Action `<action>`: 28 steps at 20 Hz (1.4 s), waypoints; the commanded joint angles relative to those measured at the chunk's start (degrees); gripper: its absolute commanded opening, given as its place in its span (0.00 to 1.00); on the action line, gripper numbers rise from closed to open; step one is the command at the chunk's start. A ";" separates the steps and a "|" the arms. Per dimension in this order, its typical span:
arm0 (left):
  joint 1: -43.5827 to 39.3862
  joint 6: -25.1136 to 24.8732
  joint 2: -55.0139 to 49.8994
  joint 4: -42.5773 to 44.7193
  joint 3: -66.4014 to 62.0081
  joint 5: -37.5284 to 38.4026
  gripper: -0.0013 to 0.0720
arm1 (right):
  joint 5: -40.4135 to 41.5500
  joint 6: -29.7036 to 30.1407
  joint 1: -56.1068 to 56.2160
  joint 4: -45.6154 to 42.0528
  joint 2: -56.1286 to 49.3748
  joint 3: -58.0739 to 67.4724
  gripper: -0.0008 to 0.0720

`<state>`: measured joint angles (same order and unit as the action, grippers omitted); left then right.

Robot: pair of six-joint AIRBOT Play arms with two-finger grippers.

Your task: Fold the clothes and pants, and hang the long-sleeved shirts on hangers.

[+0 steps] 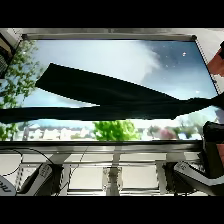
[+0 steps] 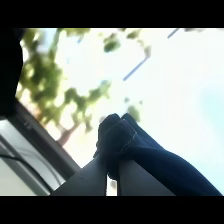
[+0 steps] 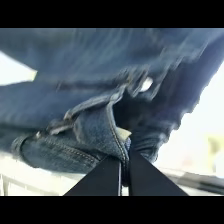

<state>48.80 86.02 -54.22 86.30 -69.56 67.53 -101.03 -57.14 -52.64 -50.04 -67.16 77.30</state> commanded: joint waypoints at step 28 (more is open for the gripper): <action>-31.87 1.92 -41.03 9.14 -46.36 27.52 0.07 | 5.51 -17.35 -6.58 -24.94 -11.17 8.39 0.05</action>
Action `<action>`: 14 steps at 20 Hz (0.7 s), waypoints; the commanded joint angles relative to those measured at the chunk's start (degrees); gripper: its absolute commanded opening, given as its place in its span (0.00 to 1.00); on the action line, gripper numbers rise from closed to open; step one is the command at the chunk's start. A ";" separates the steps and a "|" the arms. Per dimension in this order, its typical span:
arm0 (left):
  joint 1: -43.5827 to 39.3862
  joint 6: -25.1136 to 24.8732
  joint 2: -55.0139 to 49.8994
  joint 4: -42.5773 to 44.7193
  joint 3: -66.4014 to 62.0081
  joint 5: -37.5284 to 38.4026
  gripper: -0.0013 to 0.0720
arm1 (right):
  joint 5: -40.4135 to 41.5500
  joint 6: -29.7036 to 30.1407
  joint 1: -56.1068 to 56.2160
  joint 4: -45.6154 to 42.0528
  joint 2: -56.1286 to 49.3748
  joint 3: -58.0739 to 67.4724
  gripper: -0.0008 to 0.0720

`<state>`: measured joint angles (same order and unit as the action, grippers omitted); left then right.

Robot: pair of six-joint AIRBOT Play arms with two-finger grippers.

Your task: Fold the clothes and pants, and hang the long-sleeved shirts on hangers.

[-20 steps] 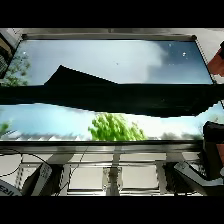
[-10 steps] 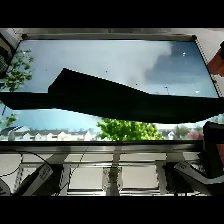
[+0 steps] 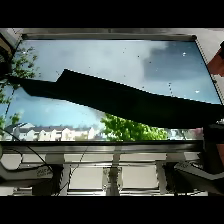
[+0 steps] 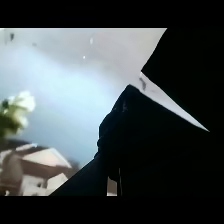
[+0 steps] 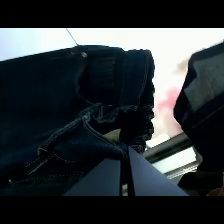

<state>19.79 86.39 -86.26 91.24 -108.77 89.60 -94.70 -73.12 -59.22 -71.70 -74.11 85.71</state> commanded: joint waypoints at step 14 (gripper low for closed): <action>-4.07 2.99 -15.82 4.13 -8.28 16.65 0.07 | -9.68 0.26 0.83 -7.87 -13.44 0.59 0.05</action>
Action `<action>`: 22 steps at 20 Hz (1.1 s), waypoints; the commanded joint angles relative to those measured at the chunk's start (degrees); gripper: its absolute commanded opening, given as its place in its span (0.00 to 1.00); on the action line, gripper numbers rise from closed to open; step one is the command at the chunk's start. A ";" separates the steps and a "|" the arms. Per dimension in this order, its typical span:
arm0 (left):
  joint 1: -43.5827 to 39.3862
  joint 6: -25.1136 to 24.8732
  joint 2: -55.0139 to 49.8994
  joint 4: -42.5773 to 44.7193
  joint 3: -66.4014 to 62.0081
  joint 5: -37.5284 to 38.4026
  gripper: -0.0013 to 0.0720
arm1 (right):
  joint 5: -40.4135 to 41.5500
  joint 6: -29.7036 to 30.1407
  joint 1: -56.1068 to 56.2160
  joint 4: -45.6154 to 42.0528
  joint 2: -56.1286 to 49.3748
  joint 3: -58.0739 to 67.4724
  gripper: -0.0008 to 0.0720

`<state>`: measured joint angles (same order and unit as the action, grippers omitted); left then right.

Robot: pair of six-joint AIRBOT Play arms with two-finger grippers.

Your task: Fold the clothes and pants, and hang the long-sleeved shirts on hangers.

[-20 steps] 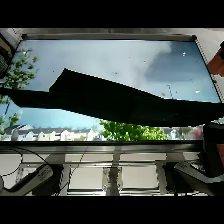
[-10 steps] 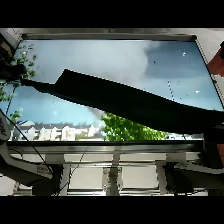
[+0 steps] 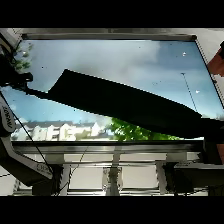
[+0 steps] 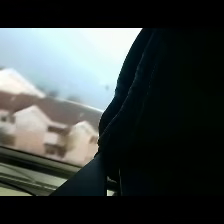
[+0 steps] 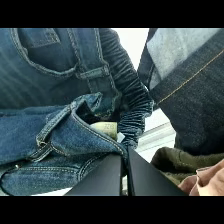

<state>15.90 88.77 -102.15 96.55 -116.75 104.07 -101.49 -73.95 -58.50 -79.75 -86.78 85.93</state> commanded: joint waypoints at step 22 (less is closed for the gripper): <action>0.46 -0.31 -6.71 -5.64 -0.66 -0.98 0.07 | 2.08 -0.02 2.16 -2.05 -5.40 3.89 0.05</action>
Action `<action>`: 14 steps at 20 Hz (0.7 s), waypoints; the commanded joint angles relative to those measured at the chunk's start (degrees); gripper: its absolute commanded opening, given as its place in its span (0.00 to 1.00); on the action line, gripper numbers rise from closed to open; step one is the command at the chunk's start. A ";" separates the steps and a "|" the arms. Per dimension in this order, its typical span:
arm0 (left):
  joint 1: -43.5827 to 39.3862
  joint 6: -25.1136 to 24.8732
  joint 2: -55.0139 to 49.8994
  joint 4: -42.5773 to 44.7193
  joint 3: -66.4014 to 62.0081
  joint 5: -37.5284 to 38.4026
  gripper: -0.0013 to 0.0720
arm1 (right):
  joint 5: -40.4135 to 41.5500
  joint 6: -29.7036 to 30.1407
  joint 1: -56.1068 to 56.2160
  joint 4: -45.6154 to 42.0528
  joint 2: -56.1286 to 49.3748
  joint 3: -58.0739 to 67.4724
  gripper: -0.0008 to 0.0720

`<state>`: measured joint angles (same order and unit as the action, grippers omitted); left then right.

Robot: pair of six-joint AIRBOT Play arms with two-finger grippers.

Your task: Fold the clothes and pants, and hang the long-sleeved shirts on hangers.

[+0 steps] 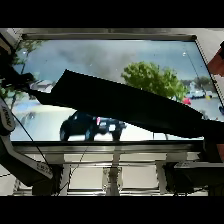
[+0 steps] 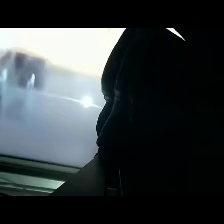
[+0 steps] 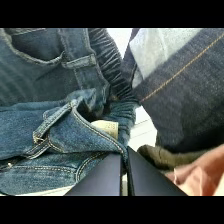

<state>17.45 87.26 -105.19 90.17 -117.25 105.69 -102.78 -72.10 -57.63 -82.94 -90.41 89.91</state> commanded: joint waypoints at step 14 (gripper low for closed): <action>-11.56 8.81 -3.26 -3.48 -0.13 -48.85 0.07 | 29.14 -18.40 8.39 11.69 -5.84 -0.07 0.05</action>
<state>8.03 95.09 -108.27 87.79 -117.34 66.81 -74.96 -87.29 -50.17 -71.07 -94.52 89.86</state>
